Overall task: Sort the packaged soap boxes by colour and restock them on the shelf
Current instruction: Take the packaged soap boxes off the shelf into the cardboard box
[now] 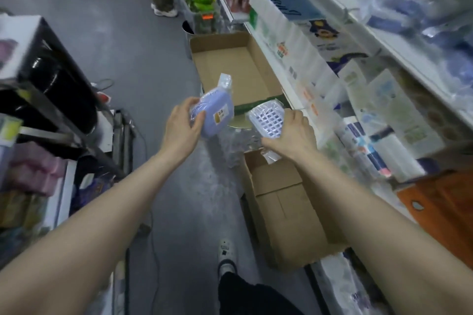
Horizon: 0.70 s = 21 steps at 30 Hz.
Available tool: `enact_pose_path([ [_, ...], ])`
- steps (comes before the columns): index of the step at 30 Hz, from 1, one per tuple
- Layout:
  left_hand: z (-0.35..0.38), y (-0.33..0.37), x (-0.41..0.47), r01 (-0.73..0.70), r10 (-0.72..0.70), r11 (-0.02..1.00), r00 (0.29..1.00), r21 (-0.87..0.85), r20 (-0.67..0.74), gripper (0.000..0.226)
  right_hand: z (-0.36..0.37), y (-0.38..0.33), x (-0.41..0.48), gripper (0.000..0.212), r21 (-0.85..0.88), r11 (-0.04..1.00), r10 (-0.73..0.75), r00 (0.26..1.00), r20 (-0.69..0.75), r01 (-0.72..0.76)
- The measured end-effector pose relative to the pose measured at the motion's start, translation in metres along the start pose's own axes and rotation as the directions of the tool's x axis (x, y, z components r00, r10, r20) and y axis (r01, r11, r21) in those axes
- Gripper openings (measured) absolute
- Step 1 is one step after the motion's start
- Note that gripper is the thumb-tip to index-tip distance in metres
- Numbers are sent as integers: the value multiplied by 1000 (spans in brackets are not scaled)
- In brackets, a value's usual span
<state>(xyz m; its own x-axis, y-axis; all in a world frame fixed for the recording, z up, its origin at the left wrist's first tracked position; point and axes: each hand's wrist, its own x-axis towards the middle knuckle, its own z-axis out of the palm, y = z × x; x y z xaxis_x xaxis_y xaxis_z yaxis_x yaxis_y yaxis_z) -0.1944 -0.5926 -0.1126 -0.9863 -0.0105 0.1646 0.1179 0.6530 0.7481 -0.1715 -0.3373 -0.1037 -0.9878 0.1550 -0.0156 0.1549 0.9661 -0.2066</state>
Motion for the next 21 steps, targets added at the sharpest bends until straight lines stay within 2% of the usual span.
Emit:
enact_pose_path([
  [13, -29, -95, 206, 139, -138, 990, 989, 24, -54, 36, 50, -121, 226, 95, 21, 990, -140, 982, 128, 138],
  [21, -46, -157, 359, 133, -135, 990, 990, 57, 42, 36, 71, -189, 353, 99, 71, 997, -50, 992, 117, 42],
])
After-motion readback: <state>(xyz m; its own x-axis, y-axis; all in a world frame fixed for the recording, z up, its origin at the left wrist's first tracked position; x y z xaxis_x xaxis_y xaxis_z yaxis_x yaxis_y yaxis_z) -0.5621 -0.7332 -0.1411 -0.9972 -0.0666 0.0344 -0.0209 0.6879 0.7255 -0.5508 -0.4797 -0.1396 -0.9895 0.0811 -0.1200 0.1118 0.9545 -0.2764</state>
